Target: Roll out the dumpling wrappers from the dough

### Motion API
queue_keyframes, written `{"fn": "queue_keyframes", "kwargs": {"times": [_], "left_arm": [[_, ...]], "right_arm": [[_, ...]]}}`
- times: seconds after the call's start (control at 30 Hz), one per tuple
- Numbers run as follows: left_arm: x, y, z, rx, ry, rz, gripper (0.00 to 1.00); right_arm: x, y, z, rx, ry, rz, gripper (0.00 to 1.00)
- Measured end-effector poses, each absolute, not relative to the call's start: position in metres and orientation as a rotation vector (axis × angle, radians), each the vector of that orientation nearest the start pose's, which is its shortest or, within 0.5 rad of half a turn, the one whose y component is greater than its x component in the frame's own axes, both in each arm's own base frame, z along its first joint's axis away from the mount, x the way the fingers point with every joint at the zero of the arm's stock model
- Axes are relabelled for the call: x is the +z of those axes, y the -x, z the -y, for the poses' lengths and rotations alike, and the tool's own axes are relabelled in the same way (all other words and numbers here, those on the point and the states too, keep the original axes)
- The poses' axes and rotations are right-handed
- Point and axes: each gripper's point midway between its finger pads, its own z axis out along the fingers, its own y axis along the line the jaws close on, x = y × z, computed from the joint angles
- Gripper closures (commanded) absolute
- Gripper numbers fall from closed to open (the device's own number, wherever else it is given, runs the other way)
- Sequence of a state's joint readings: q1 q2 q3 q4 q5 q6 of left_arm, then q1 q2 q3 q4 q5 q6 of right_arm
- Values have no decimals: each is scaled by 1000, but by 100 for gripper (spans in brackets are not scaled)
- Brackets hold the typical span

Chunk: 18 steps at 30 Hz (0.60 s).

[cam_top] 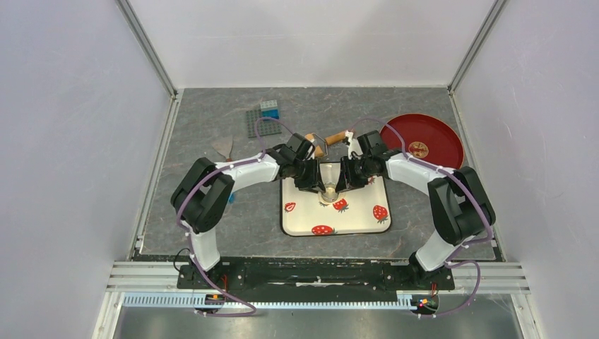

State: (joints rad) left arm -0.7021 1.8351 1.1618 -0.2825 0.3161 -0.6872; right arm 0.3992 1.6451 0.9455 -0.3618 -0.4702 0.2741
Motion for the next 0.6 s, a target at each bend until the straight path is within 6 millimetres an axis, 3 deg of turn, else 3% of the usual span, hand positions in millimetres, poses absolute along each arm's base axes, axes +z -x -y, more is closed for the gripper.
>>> {"fn": "queue_keyframes", "kwargs": {"times": [0.1,0.2,0.33,0.6], "left_arm": [[41,-272,334,-868,-152,-2760,70],[39,-273,337,-880,-154,-2756,81],[39,-275,340,-893,-156,-2746,97],[39,-274,341,-913,-159,-2749,98]], "right_arm": [[39,-275,-214,844,326,-2706,88],[37,-275,-216,860,320,-2706,100],[37,-277,-215,856,300,-2706,100],[36,-277,-214,849,294,-2707,100]]}}
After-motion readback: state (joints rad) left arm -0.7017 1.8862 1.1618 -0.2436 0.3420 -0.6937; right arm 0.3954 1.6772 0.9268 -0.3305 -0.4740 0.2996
